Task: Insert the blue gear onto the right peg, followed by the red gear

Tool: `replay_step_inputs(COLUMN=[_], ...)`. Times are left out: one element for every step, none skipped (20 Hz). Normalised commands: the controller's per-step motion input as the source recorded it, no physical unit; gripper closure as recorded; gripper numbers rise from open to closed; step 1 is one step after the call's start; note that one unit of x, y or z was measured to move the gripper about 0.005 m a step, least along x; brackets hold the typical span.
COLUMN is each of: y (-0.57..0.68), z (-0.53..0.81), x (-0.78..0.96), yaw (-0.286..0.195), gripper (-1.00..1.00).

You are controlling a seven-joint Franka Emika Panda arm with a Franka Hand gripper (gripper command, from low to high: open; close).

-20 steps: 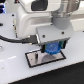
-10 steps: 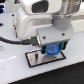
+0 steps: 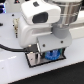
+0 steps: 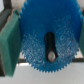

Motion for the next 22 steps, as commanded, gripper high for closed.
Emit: replay_step_inputs(y=[0.05,0.03,0.03,0.05,0.08,0.10,0.12,0.12,0.11,0.08,0.08,0.09,0.11,0.11,0.15,0.16,0.16,0.19,0.23,0.15,0.17,0.20], z=[-0.01,0.01,0.03,0.07,0.16,0.28,0.32,0.35,0.44,0.45,0.46,0.42,0.40,0.36,0.34,0.30,0.28,0.28,0.25,0.17,0.16,0.11], x=[0.03,0.00,0.00,-0.02,-0.07,-0.11,-0.13,-0.18,-0.23,-0.21,-0.25,-0.31,-0.35,-0.37,-0.38,-0.42,-0.45,-0.49,-0.55,-0.60,-0.69,-0.76], yaw=[0.000,0.000,0.000,0.000,0.000,0.000,0.000,0.000,0.000,0.000,0.000,0.000,0.000,0.000,0.000,0.000,0.000,0.000,0.000,0.000,0.000,0.000], gripper=[1.00,-1.00,-1.00,-1.00,-1.00,-1.00,-1.00,-1.00,-1.00,-1.00,-1.00,-1.00,-1.00,-1.00,-1.00,-1.00,-1.00,-1.00,-1.00,-1.00,-1.00,-1.00])
